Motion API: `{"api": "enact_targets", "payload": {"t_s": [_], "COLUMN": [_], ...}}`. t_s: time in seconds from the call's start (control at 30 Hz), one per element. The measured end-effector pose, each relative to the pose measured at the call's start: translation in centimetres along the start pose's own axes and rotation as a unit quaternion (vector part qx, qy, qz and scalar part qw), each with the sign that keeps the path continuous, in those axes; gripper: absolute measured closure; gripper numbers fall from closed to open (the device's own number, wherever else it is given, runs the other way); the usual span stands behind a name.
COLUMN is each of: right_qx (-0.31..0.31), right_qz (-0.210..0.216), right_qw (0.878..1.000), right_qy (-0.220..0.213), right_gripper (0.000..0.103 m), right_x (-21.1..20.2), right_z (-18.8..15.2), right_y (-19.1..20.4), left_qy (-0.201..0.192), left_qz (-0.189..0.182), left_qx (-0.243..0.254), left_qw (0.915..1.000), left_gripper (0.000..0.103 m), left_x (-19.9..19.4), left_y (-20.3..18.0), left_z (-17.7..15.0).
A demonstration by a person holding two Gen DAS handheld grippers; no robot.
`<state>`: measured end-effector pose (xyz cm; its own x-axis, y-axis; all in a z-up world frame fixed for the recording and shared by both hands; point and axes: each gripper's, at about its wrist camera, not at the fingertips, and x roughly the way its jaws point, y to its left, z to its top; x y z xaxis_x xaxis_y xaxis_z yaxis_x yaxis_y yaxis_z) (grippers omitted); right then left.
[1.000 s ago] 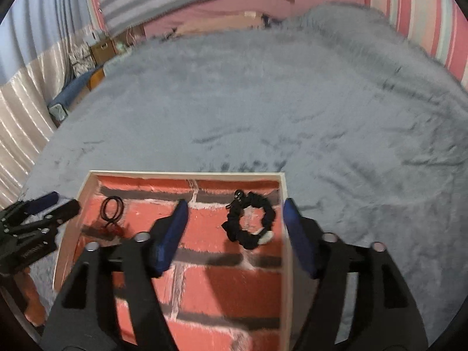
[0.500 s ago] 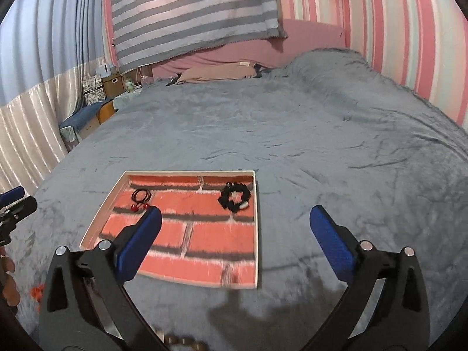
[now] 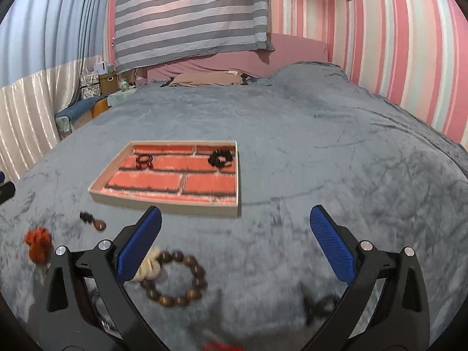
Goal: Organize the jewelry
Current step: 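Withdraw both tools from the tray back toward the jewelry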
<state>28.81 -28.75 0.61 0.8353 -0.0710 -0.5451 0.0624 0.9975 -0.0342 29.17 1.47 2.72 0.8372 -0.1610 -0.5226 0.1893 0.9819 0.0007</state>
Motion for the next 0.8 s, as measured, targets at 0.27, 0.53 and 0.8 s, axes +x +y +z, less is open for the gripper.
{"api": "enact_targets", "payload": {"t_s": [0.27,0.53,0.8], "right_qx": [-0.004,-0.004,-0.003], "right_qz": [-0.014,-0.025,-0.034], "right_qw": [1.000,1.000,0.998], "right_qy": [-0.001,0.000,0.046], "right_gripper": [0.004,0.004,0.004], "right_x": [-2.8,-4.2,-2.8], "right_z": [-5.0,-9.6,-13.7], "right_y": [0.1,-0.3,-0.7], "left_qy": [-0.001,0.023,0.055], "left_qz": [0.011,0.005,-0.002], "left_qx": [0.007,0.007,0.006], "left_qw": [0.9999,0.9997,0.9984], "left_gripper": [0.005,0.005,0.005], "left_x": [-1.5,-0.6,1.7], "left_y": [-1.1,-1.1,-0.9], "left_z": [-4.1,-8.2,-11.7]}}
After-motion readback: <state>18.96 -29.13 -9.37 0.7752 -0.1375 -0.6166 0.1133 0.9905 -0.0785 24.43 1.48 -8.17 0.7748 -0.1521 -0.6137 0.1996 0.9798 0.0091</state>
